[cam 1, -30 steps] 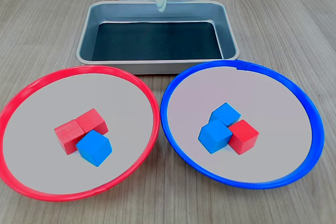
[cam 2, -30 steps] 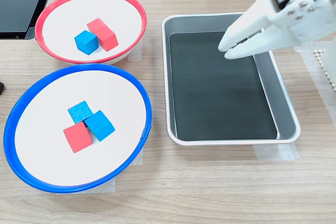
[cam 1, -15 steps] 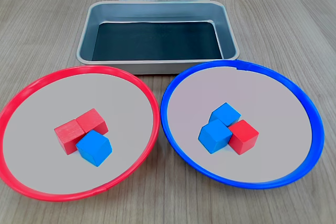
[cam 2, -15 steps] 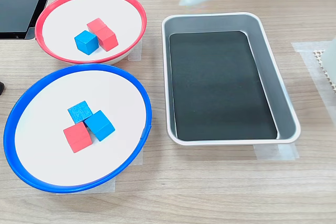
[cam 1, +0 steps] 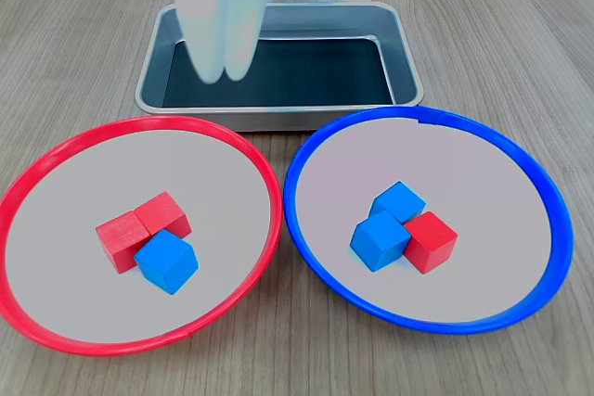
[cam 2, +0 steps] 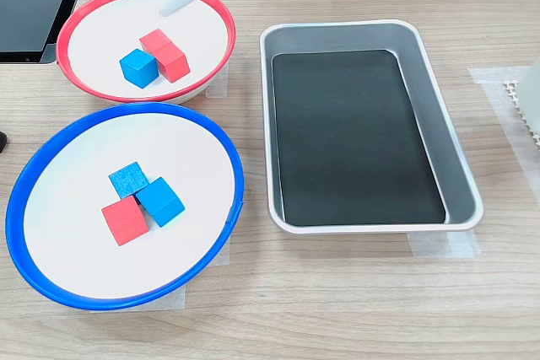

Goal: Relocate any misplaced blocks to their matching dishes.

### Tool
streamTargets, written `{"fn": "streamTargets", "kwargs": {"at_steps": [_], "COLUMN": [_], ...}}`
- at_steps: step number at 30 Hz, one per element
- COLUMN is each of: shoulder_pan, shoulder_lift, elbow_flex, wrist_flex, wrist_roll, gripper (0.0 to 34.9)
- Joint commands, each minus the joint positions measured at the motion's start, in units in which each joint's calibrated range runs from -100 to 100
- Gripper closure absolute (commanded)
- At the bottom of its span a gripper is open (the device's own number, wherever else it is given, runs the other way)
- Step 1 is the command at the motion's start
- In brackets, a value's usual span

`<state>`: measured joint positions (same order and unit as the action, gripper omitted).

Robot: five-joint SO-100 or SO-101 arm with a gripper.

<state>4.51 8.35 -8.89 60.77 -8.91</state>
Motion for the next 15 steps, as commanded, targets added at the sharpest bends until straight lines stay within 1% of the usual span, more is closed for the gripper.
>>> {"fn": "streamTargets", "kwargs": {"at_steps": [1, 3, 7, 9, 12, 15], "shoulder_pan": [1.27, 2.59, 5.51, 6.55, 7.11, 7.58], "shoulder_lift": [5.68, 11.47, 20.6, 25.55, 31.26, 34.42], "elbow_flex": [-9.18, -15.09, -26.75, -33.3, -40.77, -44.68], "wrist_flex": [4.24, 6.3, 7.95, 8.69, 9.6, 9.77], "wrist_roll": [-2.3, -3.32, -5.18, -5.76, -5.96, -6.06], "gripper": [26.8, 25.9, 25.5, 24.8, 23.8, 23.3]}}
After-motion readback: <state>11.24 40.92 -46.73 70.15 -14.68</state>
